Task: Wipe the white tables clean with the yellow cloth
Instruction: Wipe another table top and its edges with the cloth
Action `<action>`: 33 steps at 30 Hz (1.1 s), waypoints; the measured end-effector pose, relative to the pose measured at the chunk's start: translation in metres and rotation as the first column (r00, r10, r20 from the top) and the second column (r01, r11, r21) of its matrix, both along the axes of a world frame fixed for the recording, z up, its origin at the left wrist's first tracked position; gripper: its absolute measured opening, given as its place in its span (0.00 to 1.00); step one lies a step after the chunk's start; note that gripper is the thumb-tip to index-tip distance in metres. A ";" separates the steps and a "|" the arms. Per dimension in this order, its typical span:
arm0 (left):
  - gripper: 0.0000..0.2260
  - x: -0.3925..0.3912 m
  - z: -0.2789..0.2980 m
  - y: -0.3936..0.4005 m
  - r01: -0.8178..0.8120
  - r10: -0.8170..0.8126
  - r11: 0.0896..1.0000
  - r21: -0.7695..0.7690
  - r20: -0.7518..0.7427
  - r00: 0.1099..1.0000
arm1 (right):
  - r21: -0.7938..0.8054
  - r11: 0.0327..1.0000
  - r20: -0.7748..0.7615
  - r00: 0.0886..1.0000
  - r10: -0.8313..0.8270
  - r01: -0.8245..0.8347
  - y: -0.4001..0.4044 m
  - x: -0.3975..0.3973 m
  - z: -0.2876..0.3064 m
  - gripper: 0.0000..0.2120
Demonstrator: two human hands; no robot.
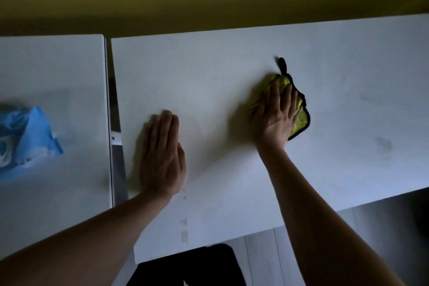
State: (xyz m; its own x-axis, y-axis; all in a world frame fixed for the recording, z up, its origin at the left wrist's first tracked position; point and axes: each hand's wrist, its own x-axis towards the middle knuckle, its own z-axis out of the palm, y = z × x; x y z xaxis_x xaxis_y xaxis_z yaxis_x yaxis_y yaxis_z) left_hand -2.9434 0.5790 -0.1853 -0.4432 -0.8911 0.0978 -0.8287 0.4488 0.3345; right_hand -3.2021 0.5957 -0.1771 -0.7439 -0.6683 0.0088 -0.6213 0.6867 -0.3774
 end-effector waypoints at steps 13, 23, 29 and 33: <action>0.26 -0.007 0.006 -0.003 -0.047 0.045 0.998 0.029 0.072 0.996 | -0.055 0.782 0.018 0.782 0.623 -0.621 -0.072 0.052 0.000 0.29; 0.26 -0.072 0.003 -0.022 -0.171 0.169 0.985 0.007 0.117 0.979 | 0.037 0.995 0.002 0.996 0.089 -0.089 -0.092 -0.067 -0.007 0.30; 0.26 -0.073 -0.001 -0.023 -0.173 0.174 0.985 -0.013 0.125 0.977 | -0.005 0.837 0.057 0.836 0.546 -0.547 -0.150 0.024 -0.004 0.34; 0.26 -0.070 -0.005 -0.023 -0.182 0.181 0.983 -0.008 0.156 0.971 | 0.022 0.608 -0.018 0.608 0.794 -0.794 -0.193 0.077 -0.006 0.29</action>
State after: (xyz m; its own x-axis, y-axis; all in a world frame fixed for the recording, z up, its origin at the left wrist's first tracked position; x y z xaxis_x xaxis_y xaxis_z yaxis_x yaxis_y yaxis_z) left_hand -3.0138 0.5555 -0.1899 -0.2831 -0.9585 0.0343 -0.9381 0.2841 0.1979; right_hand -3.1247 0.4025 -0.1832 0.0783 -0.9969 0.0078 -0.9333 -0.0761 -0.3511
